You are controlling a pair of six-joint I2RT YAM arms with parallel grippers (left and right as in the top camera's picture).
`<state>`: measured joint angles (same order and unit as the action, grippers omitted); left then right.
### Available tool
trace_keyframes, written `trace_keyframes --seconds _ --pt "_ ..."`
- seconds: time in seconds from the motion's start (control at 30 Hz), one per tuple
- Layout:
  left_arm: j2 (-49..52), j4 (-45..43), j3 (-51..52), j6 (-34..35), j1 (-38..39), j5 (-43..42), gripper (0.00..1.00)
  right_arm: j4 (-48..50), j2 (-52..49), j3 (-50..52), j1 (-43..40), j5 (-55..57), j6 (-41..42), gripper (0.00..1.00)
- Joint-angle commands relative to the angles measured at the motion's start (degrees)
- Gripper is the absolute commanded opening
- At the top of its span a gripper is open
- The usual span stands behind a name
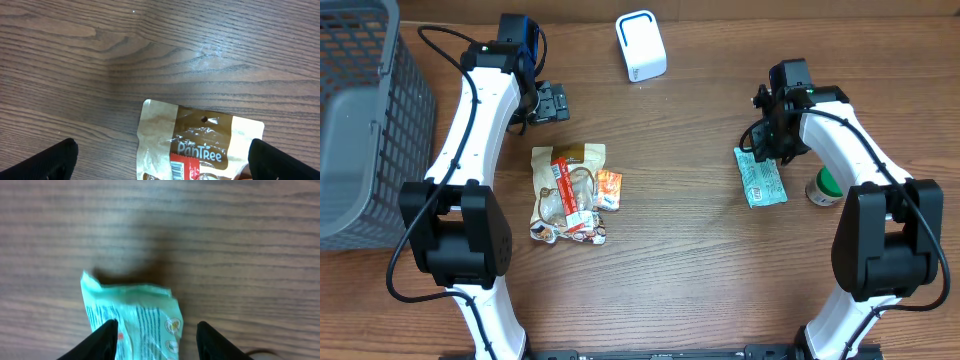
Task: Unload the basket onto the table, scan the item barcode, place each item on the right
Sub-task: 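Carry the teal packet right and set it down near the bottle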
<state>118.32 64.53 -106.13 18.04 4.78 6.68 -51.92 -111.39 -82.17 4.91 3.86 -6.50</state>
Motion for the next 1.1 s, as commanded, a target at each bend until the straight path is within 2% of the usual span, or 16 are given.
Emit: trace_keyframes --seconds 0.0,0.17,0.43,0.7,0.8,0.93,1.07 --pt "-1.7 -0.1 -0.9 0.2 0.1 -0.2 1.0 0.4 0.7 0.2 0.3 -4.3 8.2 0.51" --pt "-1.7 -0.1 -0.9 0.2 0.1 -0.2 1.0 -1.6 0.7 0.5 1.5 -12.9 10.0 0.5" --pt "-1.7 -0.1 -0.9 0.2 0.1 -0.2 1.0 -4.8 0.7 0.9 3.6 -12.9 10.0 0.46" --pt "-1.7 -0.1 -0.9 0.2 0.1 -0.2 1.0 -1.8 0.7 3.9 3.6 -12.0 10.2 0.42" --pt "-1.7 -0.1 -0.9 0.2 0.1 -0.2 1.0 0.5 0.7 6.5 3.6 -9.3 10.2 0.42" --pt "-1.7 -0.1 -0.9 0.2 0.1 -0.2 1.0 0.9 0.7 8.1 3.6 0.1 10.2 0.41" --pt "-1.7 -0.1 -0.9 0.2 0.1 -0.2 1.0 0.2 0.7 8.2 3.6 2.5 10.1 0.41"
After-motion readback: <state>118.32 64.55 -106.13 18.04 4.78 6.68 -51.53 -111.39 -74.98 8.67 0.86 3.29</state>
